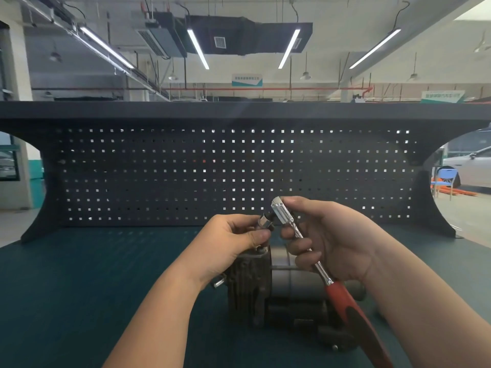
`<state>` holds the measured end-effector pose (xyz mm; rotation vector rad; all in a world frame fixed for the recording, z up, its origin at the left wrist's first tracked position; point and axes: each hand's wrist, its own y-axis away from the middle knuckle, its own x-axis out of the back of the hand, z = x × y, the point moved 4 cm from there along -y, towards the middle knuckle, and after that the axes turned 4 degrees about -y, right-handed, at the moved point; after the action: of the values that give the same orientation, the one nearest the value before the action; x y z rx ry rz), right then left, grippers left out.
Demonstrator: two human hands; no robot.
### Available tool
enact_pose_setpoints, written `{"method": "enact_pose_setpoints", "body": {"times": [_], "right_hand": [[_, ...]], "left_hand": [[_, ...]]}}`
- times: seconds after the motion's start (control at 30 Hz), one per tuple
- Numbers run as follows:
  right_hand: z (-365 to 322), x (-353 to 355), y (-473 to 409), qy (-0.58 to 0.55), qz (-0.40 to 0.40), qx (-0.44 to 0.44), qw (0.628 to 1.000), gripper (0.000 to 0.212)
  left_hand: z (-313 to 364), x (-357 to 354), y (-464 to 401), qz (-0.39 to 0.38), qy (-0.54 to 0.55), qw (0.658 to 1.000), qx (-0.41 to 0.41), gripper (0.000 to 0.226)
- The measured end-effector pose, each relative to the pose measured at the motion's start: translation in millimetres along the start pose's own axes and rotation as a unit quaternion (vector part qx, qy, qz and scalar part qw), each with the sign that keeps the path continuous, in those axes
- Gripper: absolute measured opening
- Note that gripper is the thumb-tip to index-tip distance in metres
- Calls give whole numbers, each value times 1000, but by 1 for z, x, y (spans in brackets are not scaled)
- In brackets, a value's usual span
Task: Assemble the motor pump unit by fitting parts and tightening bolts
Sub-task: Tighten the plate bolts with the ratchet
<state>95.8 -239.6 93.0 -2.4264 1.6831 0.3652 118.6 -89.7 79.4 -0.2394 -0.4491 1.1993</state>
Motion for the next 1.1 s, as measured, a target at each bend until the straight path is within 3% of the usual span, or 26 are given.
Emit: {"method": "enact_pose_setpoints", "body": {"times": [0.3,0.7,0.87,1.03,1.1], "right_hand": [[-5,-2,3,44,38,62,996,11],[-4,-1,2,71,43,43,996,2],[3,-8,-1,78,-4,44,996,25],[8,-4,-3,76,17,26,997,12],[11,-1,-3,61,28,10,998,18]], "left_hand": [[-2,1,-1,-7,-15,1000,9,22],[-5,3,0,-24,-17,1000,10,19],[-5,9,2,-59,-35,998,16,29],[-7,10,1,-38,-41,998,20,36],[-7,10,0,-25,-45,998,24,38]]}}
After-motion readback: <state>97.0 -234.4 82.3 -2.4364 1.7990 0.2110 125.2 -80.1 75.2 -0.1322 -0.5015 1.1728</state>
